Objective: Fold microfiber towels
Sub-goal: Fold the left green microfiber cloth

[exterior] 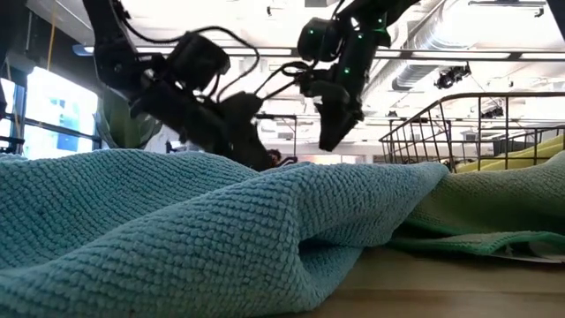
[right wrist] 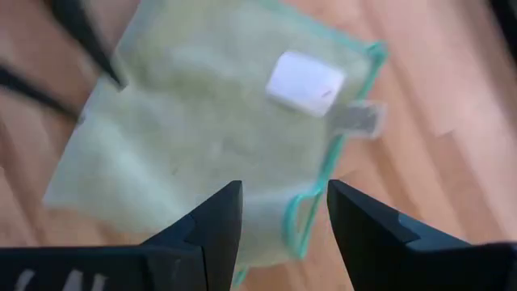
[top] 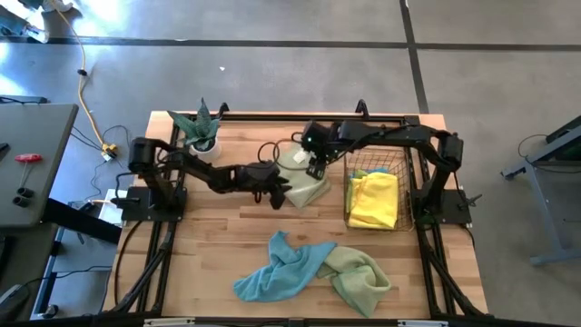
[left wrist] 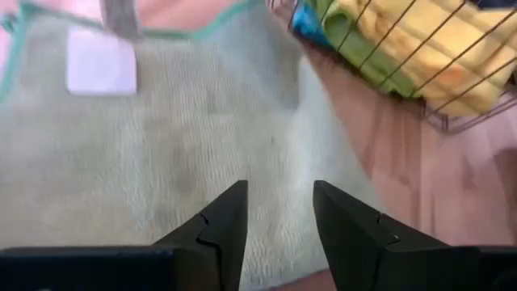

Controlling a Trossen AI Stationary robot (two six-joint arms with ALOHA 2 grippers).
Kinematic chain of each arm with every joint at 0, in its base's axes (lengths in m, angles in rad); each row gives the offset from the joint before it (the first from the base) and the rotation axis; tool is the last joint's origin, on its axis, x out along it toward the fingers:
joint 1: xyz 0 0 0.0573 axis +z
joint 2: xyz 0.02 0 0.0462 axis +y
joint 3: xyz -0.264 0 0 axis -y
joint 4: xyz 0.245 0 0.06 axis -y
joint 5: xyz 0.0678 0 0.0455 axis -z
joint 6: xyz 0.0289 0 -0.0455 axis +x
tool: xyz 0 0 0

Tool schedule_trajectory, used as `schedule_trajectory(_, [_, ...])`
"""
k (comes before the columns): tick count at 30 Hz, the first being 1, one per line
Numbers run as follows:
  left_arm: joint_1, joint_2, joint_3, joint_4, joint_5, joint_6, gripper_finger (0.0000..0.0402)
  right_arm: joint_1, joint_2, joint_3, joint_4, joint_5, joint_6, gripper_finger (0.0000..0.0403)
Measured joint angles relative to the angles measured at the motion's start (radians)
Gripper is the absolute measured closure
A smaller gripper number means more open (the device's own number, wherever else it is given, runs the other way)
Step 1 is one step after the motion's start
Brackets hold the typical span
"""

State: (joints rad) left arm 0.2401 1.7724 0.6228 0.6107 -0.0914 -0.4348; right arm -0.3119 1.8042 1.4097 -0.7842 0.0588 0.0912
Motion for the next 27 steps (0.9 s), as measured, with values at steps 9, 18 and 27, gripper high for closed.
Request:
schedule_trajectory(9, [0.001,-0.104,0.0,-0.056,-0.055,0.023,0.0271,-0.121,0.0,0.008,0.101,0.004,0.144,0.0226])
schedule_trajectory(18, [0.039,-0.11,0.0,-0.07,0.116,-0.239,0.027,-0.189,0.04,0.008,0.107,-0.238,0.271,0.0189])
schedule_trajectory(27, [0.039,-0.11,0.0,-0.069,0.12,-0.246,0.0271,-0.165,0.061,0.019,0.086,-0.244,0.275,0.0123])
